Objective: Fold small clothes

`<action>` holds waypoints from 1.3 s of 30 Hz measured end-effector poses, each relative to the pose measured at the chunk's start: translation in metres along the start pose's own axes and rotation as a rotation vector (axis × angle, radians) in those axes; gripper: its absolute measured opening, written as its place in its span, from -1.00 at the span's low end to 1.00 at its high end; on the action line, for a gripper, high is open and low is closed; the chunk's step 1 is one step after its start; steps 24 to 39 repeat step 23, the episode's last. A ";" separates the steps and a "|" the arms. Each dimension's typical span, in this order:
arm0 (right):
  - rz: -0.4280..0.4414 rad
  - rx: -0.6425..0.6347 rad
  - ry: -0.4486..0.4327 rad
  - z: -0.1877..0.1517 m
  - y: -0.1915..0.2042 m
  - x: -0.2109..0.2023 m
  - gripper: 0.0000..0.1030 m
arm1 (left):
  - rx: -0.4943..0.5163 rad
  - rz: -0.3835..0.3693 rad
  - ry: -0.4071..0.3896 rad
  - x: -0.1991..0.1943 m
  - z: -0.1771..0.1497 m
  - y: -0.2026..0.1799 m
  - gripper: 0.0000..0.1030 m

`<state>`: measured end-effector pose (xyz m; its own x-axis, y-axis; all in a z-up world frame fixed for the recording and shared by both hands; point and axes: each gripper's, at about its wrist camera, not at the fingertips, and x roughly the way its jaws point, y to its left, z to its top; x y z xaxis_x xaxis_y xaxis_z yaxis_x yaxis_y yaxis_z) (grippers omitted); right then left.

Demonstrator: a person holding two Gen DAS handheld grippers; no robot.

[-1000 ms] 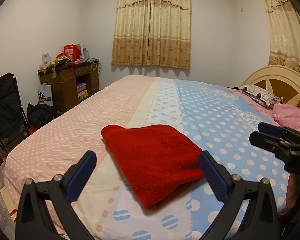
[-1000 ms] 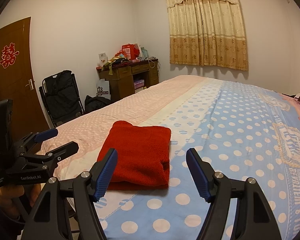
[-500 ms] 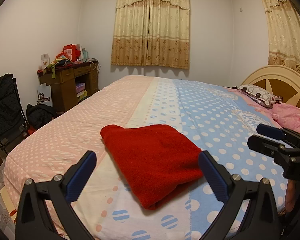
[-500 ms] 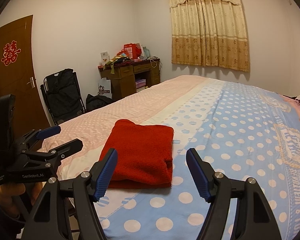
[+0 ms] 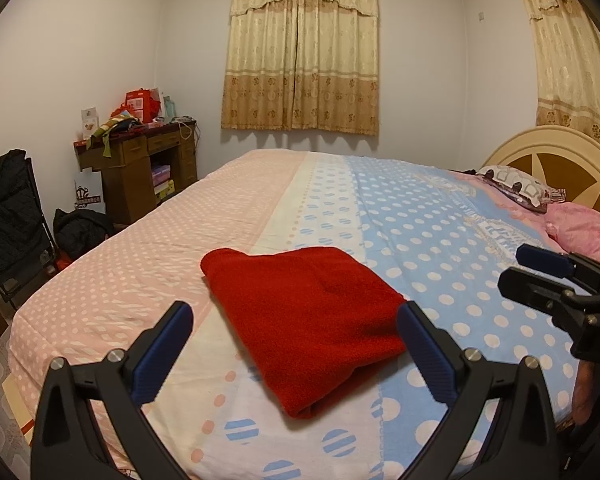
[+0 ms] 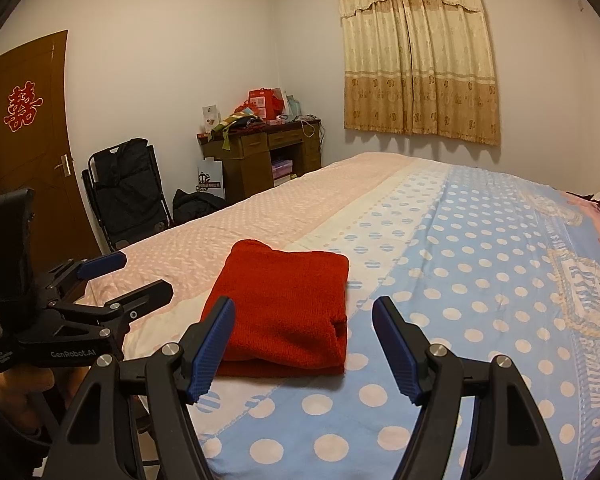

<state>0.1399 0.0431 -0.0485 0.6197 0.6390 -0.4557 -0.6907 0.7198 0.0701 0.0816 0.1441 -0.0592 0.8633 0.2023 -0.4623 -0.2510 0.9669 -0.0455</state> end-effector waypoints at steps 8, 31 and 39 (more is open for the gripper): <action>0.001 -0.007 -0.011 -0.001 0.001 -0.002 0.40 | -0.007 -0.022 0.000 -0.001 0.000 0.003 1.00; 0.018 -0.028 -0.002 -0.004 0.007 0.000 0.40 | -0.022 0.011 -0.003 0.003 0.000 0.016 1.00; 0.018 -0.028 -0.002 -0.004 0.007 0.000 0.40 | -0.022 0.011 -0.003 0.003 0.000 0.016 1.00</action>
